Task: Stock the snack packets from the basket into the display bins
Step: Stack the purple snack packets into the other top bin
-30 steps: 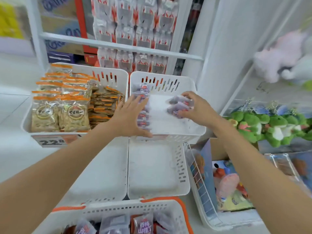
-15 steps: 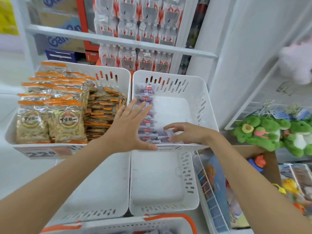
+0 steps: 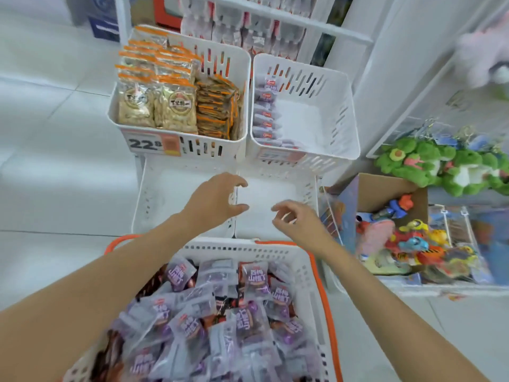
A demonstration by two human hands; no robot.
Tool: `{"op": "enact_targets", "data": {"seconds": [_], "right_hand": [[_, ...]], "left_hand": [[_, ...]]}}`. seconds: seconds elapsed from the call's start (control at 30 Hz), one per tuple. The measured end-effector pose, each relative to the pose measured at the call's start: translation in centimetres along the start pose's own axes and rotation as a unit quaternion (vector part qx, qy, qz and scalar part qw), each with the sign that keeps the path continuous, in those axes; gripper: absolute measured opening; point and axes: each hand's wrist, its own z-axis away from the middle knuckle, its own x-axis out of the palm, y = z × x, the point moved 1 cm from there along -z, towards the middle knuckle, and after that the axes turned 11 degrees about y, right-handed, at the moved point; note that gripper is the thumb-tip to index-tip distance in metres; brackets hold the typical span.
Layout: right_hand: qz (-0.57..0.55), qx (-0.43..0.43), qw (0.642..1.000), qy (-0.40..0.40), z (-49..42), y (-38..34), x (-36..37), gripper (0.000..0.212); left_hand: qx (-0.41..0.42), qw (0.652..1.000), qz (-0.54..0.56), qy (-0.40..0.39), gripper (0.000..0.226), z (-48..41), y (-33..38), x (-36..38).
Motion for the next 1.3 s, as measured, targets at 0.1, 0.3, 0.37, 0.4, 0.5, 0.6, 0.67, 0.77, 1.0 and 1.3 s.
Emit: {"op": "enact_targets", "data": {"seconds": [0.1, 0.3, 0.37, 0.4, 0.5, 0.6, 0.67, 0.77, 1.0, 1.3], "right_hand": [[0.099, 0.021, 0.986, -0.131, 3.8, 3.4, 6.4, 0.031], [0.253, -0.12, 0.942, -0.186, 6.9, 5.1, 16.7, 0.04], [0.252, -0.105, 0.957, -0.101, 6.6, 5.1, 16.7, 0.025], [0.221, -0.074, 0.971, -0.052, 6.3, 4.7, 16.0, 0.024], [0.055, 0.036, 0.997, 0.038, 6.0, 2.4, 12.9, 0.02], [-0.157, 0.129, 0.979, -0.025, 6.9, -0.4, 11.7, 0.016], [-0.272, 0.175, 0.942, -0.094, 7.6, -1.5, 12.4, 0.017], [-0.253, 0.176, 0.94, -0.145, 8.0, -1.0, 14.2, 0.025], [0.233, 0.044, 0.936, -0.259, 9.5, 4.1, 20.7, 0.069], [0.02, 0.091, 0.992, -0.083, 7.5, -2.0, 15.3, 0.019]], "left_hand": [[-0.062, 0.997, 0.004, -0.05, 0.047, 5.8, -3.8, 0.2], [-0.19, 0.98, 0.036, -0.052, 0.047, 13.9, -10.3, -0.4], [-0.216, 0.973, 0.076, -0.034, 0.044, 14.3, -10.7, -0.6], [-0.23, 0.967, 0.106, -0.018, 0.042, 14.2, -10.8, -0.8], [-0.284, 0.945, 0.165, 0.01, 0.049, 14.4, -10.2, -1.3], [-0.367, 0.876, 0.31, -0.05, 0.072, 14.8, -8.6, -1.0], [-0.418, 0.796, 0.433, -0.067, 0.065, 15.2, -8.1, -0.8], [-0.42, 0.802, 0.424, -0.029, 0.036, 15.8, -9.4, -1.3], [-0.459, 0.799, 0.38, 0.081, 0.019, 17.4, -12.9, -3.4], [-0.353, 0.882, 0.313, -0.001, 0.04, 18.2, -10.6, -2.5]]}}
